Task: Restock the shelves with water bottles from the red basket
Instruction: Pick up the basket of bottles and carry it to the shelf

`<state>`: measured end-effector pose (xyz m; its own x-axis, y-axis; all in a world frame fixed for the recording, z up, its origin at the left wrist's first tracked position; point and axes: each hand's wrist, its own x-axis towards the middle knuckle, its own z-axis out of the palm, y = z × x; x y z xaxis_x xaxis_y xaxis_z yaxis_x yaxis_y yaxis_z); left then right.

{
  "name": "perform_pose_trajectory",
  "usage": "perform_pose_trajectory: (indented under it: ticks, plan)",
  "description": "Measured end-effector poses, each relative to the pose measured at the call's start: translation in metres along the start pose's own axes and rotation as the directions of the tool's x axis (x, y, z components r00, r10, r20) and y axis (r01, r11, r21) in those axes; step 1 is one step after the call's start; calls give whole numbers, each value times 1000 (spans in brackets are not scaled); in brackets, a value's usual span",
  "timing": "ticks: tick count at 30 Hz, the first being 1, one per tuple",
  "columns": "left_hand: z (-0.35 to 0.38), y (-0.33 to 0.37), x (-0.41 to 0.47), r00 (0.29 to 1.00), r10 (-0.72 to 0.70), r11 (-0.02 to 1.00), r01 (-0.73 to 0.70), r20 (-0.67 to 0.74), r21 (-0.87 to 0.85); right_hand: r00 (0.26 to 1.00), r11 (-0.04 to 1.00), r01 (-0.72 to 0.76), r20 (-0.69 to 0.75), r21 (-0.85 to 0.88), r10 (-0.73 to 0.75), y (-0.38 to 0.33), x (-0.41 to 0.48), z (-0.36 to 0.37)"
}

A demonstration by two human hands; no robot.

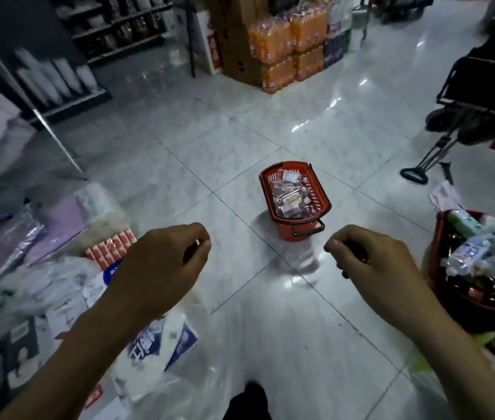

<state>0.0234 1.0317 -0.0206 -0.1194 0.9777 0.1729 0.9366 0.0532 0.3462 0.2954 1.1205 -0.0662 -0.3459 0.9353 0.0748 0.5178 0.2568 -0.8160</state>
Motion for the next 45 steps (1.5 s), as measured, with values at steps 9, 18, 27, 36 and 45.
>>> perform_pose_trajectory:
  ticks: [9, 18, 27, 36, 45]
  plan:
    - [31, -118, 189, 997, -49, 996, 45, -55, -77, 996, 999, 13, 84, -42, -9, -3, 221, 66]
    - [53, -170, 420, 983, 153, 984, -142, 102, -104, 988, 987, -145, -58, -71, 141, 7, 386, 59]
    - [159, -174, 634, 907, 237, 971, -214, 348, -104, 892, 916, -389, -208, 96, 400, 116, 525, 59]
    - [286, -163, 820, 727, 273, 960, -249, 630, -129, 666, 696, -650, -213, 305, 715, 222, 619, 71]
    - [486, -189, 941, 470, 190, 962, -267, 862, -66, 93, 210, -761, -216, 614, 972, 322, 630, 178]
